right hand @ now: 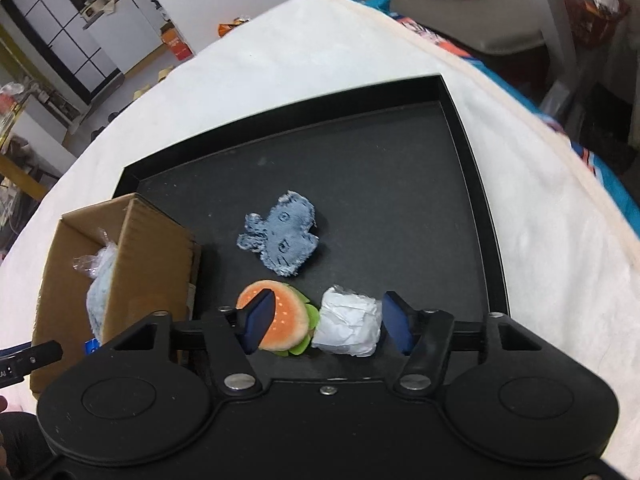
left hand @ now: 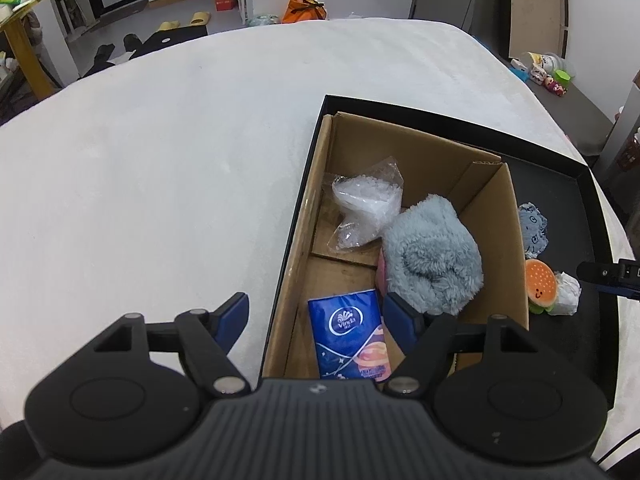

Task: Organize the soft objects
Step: 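Move the right tool over the tray and grasp the white wrapped pack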

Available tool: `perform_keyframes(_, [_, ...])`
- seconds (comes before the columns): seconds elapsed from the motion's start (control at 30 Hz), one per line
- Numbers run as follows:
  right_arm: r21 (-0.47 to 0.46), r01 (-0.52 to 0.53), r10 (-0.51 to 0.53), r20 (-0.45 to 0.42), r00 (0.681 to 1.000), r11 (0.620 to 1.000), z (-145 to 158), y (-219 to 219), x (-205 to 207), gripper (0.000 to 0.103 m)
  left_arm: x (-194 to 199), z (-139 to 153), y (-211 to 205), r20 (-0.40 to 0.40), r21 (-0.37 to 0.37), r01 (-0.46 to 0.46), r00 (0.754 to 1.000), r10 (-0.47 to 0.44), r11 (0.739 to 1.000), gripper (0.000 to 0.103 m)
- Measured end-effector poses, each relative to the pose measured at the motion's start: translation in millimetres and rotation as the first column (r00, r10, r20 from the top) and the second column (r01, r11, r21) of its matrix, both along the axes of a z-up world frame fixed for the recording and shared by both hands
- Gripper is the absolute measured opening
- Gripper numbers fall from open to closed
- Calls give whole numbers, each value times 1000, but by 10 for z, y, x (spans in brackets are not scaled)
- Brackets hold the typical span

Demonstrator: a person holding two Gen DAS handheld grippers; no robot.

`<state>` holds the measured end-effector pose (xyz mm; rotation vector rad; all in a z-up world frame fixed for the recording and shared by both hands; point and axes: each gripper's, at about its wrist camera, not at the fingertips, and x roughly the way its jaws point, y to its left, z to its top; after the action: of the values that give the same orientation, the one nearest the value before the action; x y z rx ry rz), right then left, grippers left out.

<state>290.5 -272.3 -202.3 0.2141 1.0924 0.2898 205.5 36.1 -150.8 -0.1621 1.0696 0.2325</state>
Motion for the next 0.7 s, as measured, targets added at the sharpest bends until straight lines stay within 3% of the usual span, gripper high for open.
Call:
perform_keyframes(0.47, [-10, 42, -43, -92, 995, 999, -283, -83, 146, 46, 72, -85, -153, -37, 34, 9, 999, -8, 999, 73])
perform_keyframes(0.7, [-35, -1, -3, -105, 994, 999, -364, 34, 160, 45, 65, -95, -184, -36, 34, 12, 999, -11, 999, 73])
